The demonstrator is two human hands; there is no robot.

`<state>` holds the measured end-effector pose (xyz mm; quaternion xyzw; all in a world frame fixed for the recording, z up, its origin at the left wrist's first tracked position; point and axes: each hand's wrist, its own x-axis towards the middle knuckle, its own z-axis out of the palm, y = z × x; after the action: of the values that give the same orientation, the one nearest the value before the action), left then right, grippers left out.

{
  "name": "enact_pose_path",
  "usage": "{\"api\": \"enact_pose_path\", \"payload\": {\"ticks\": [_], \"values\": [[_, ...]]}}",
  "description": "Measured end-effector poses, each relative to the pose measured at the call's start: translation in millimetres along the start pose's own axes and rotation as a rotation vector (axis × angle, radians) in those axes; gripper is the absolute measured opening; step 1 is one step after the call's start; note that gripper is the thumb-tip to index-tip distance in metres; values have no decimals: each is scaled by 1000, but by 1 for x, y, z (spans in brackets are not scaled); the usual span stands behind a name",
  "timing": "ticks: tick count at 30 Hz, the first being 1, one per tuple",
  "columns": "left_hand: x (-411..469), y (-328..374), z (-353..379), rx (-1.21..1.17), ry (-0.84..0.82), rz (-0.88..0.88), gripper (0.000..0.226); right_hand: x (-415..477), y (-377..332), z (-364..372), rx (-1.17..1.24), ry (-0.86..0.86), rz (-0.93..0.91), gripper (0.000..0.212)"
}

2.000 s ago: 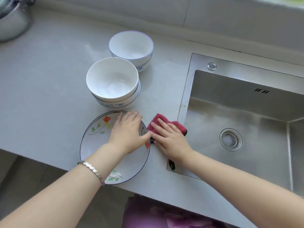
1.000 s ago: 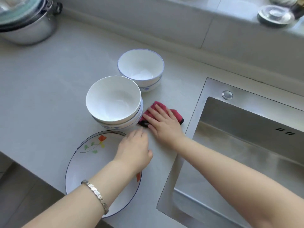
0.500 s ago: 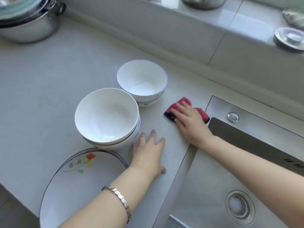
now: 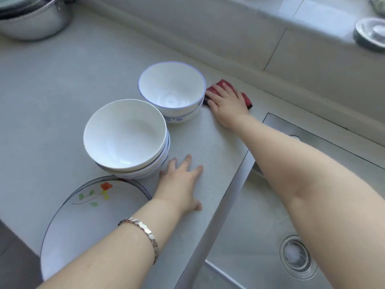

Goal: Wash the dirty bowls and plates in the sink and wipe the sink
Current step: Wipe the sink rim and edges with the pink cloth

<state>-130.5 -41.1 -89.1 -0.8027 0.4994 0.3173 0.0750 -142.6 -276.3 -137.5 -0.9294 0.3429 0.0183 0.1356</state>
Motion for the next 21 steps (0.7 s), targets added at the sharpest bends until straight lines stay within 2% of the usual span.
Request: {"api": "enact_pose_path", "payload": {"ticks": [6,9,11,14,16,19,21], "values": [[-2,1,1,-21,-2,-11,93,-64,43,3,58,148,237,40],[-2,1,0,-35,6,-13,93,-94,41,6,107,205,350,39],[-3,2,0,-36,1,-14,94,-123,23,18,166,216,334,40],[-3,2,0,-37,-11,-20,94,-177,-7,38,310,239,188,48],[-4,1,1,-9,-15,-13,93,-208,-13,46,323,255,141,43],[-10,1,5,89,-40,8,89,-245,-15,33,416,115,254,38],[-14,2,4,171,-90,8,86,-270,-9,21,422,-90,391,36]]}}
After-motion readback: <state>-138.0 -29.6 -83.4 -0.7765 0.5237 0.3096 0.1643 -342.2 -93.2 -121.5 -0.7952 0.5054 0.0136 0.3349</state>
